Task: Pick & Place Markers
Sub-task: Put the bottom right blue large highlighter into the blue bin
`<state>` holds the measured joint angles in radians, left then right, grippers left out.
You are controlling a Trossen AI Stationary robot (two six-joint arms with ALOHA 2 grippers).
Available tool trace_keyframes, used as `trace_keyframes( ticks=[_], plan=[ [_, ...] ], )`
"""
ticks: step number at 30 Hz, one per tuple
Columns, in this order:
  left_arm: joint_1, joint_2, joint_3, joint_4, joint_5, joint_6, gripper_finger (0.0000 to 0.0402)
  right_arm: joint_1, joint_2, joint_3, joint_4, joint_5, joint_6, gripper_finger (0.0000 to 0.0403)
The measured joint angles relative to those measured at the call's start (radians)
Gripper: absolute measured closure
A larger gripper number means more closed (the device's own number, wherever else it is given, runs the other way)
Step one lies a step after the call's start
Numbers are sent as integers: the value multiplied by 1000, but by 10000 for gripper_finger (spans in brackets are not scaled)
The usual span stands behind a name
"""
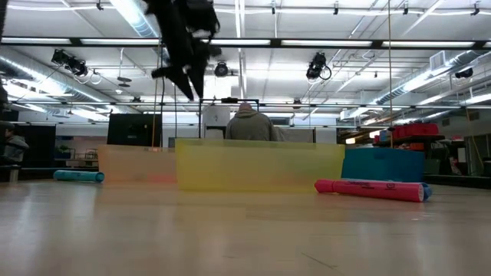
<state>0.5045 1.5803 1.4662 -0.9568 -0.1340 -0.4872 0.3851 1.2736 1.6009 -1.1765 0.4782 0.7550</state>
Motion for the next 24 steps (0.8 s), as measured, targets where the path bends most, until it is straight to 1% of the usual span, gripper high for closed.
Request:
trace_keyframes(
  ticks=[2, 5, 7, 10, 12, 16, 19, 21, 24],
  plan=[
    [-35, -62, 0, -35, 0, 6, 266, 0, 0, 0, -10, 0, 13, 167],
    [-99, -138, 0, -89, -34, 19, 274, -2, 0, 0, -15, 0, 22, 167],
    [-142, -176, 0, -117, -47, 25, 279, -9, 0, 0, -17, -3, 40, 167],
    [-205, -210, 0, -137, -49, 26, 284, -45, 0, 0, -38, -39, 97, 167],
    [-248, -217, 0, -144, -49, 31, 285, -81, 2, 0, -78, -59, 181, 167],
    [-322, -213, 0, -150, -49, 87, 285, -140, 28, 0, -202, -75, 428, 167],
    [-363, -203, 0, -149, -48, 115, 285, -167, 50, -24, -281, -134, 611, 167],
    [-384, -201, 1, -146, -49, 118, 285, -175, 58, -68, -291, -181, 717, 167],
    [-408, -197, 1, -150, -48, 148, 285, -175, 58, -164, -247, -244, 836, 167]
  ],
)
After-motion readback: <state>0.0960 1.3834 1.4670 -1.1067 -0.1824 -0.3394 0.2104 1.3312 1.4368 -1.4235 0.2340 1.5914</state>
